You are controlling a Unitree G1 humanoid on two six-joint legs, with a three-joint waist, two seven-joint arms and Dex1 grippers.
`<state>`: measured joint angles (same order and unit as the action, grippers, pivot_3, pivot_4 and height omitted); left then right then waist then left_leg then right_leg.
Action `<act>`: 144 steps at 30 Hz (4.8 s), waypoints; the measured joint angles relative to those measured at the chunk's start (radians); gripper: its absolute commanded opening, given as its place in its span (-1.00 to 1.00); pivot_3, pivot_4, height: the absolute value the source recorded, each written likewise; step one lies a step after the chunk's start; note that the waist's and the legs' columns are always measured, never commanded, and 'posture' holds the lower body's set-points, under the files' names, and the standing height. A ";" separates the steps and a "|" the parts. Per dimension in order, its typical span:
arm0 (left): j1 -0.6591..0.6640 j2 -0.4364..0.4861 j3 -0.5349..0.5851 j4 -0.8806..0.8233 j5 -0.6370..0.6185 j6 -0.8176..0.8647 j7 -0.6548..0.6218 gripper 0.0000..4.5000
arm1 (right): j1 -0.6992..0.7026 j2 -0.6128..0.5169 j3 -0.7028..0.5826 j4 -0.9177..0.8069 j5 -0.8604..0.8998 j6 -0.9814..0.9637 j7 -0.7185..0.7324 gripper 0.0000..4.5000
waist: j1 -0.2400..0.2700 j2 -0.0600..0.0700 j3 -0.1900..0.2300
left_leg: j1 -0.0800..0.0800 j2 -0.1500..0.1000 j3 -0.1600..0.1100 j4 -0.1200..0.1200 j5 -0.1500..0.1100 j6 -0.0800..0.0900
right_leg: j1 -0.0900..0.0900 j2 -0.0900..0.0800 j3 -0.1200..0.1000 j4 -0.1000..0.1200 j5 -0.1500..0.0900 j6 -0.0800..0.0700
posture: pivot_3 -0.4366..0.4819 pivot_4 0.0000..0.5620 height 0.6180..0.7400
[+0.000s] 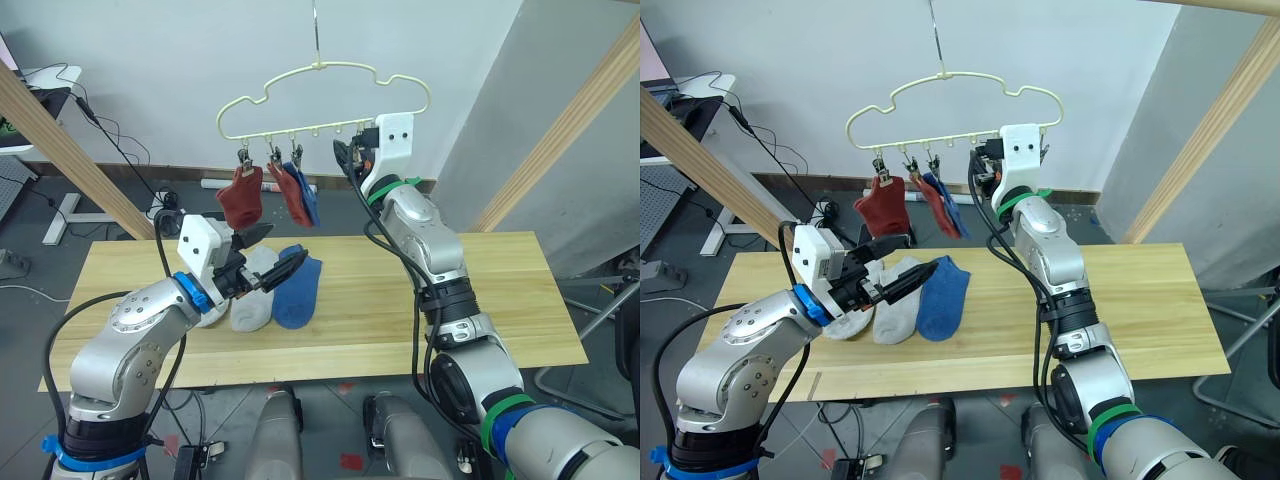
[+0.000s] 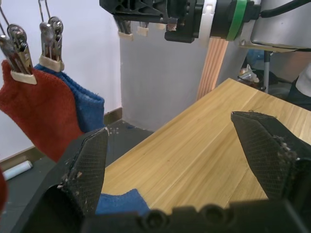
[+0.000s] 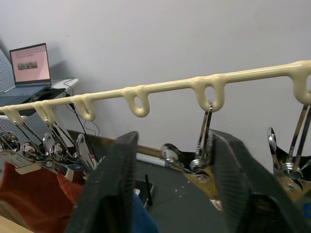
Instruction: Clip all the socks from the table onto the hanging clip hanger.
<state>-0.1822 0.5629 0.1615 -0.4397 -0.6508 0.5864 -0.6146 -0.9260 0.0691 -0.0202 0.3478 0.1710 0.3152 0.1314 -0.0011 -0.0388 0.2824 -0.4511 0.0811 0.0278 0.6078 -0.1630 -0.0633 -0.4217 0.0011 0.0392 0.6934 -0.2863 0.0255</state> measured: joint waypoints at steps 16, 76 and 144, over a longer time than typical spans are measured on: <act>-0.015 0.004 -0.060 0.021 0.059 0.015 0.023 1.00 | 0.002 -0.029 -0.008 -0.017 0.016 0.027 0.019 -1.00 | 0.000 0.000 0.000 | 0.000 0.000 0.000 0.000 0.000 0.000 | 0.000 0.000 0.000 0.000 0.000 0.000 | 0.13 -0.05 1.00; -0.168 -0.239 -0.356 0.546 0.563 -0.083 -0.007 0.16 | 0.046 -0.170 -0.036 -0.226 0.128 0.313 0.125 -1.00 | 0.000 0.001 0.000 | -0.001 -0.001 0.000 0.000 0.000 0.001 | 0.001 0.000 0.000 -0.002 0.000 0.001 | -0.01 0.05 1.00; -0.334 -0.296 -0.057 0.398 0.035 0.166 -0.151 -0.97 | -0.094 -0.204 -0.343 -0.214 0.532 0.904 0.097 -1.00 | -0.002 0.001 0.000 | -0.002 -0.001 0.000 0.000 0.000 0.001 | 0.001 0.000 -0.001 -0.005 0.000 0.001 | -0.01 -0.01 1.00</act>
<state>-0.5157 0.2667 0.1045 -0.0415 -0.6162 0.7529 -0.7653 -1.0198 -0.1351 -0.3633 0.1341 0.7027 1.2189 0.2287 -0.0031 -0.0379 0.2825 -0.4527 0.0801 0.0274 0.6077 -0.1630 -0.0619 -0.4203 0.0012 0.0385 0.6882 -0.2861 0.0261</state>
